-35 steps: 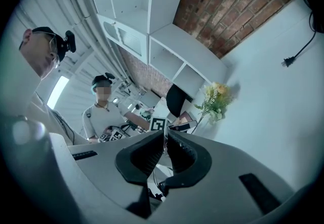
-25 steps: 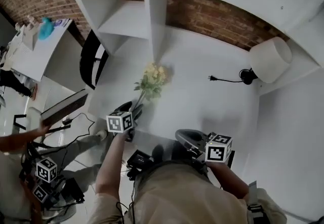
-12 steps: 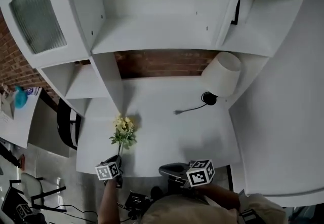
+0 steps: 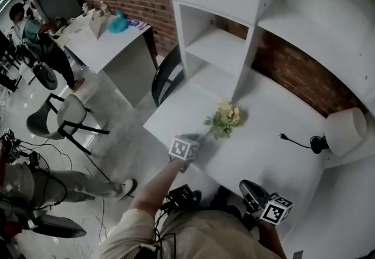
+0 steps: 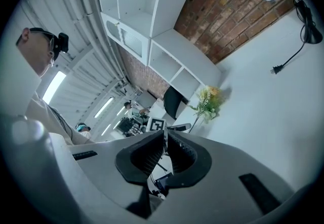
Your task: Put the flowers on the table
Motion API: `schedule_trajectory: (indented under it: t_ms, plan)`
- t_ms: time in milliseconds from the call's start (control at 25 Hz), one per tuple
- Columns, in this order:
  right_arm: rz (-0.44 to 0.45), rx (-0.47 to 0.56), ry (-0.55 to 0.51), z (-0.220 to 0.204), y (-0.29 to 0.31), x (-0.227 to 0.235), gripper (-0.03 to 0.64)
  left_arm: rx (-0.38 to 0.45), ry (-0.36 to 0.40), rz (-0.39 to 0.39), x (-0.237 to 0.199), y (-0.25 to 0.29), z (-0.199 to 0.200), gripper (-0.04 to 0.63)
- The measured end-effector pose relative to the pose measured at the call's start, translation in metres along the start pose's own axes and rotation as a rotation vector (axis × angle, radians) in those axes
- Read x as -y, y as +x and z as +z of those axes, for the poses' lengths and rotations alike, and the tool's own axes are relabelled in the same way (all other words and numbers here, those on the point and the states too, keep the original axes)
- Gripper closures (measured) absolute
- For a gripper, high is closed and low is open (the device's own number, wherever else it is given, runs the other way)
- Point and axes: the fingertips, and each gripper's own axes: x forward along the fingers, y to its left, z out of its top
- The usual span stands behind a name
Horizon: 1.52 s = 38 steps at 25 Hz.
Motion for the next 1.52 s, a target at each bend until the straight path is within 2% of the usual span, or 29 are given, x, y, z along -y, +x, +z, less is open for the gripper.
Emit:
schedule_trajectory:
  t_ms: [120,240,520,600,680,840,1000,1200,1320,1400,1520]
  plan:
    - [0.031,-0.031,-0.003,0.001,0.006,-0.003,0.581,0.039,-0.042,-0.013,0.006,-0.016,0.005,0.463]
    - [0.053,-0.040,-0.014,-0.001,0.014,-0.007,0.581,0.096,-0.059,-0.014,0.005,-0.033,0.010,0.463]
    - [0.094,-0.083,-0.060,-0.005,0.036,-0.019,0.581,0.221,-0.165,-0.051,-0.002,-0.078,0.014,0.475]
    - [0.105,-0.089,-0.079,-0.005,0.040,-0.023,0.581,0.247,-0.145,-0.074,0.006,-0.091,0.018,0.552]
    - [0.114,-0.093,-0.097,-0.004,0.043,-0.028,0.581,0.254,-0.123,-0.101,0.017,-0.101,0.020,0.578]
    - [0.136,-0.086,-0.120,-0.005,0.047,-0.042,0.581,0.302,-0.063,-0.181,0.046,-0.130,0.033,0.583]
    - [0.152,-0.089,-0.140,-0.014,0.039,-0.058,0.581,0.347,-0.072,-0.263,0.067,-0.163,0.030,0.583]
    - [0.160,-0.083,-0.174,-0.008,0.044,-0.069,0.581,0.404,-0.043,-0.318,0.067,-0.189,0.052,0.583]
    - [0.159,-0.092,-0.189,-0.012,0.044,-0.072,0.581,0.438,-0.017,-0.385,0.078,-0.201,0.058,0.583]
    - [0.159,-0.101,-0.194,-0.016,0.044,-0.075,0.581,0.447,0.001,-0.435,0.089,-0.207,0.058,0.583]
    - [0.164,-0.114,-0.212,-0.020,0.046,-0.080,0.581,0.438,0.038,-0.468,0.102,-0.210,0.055,0.583]
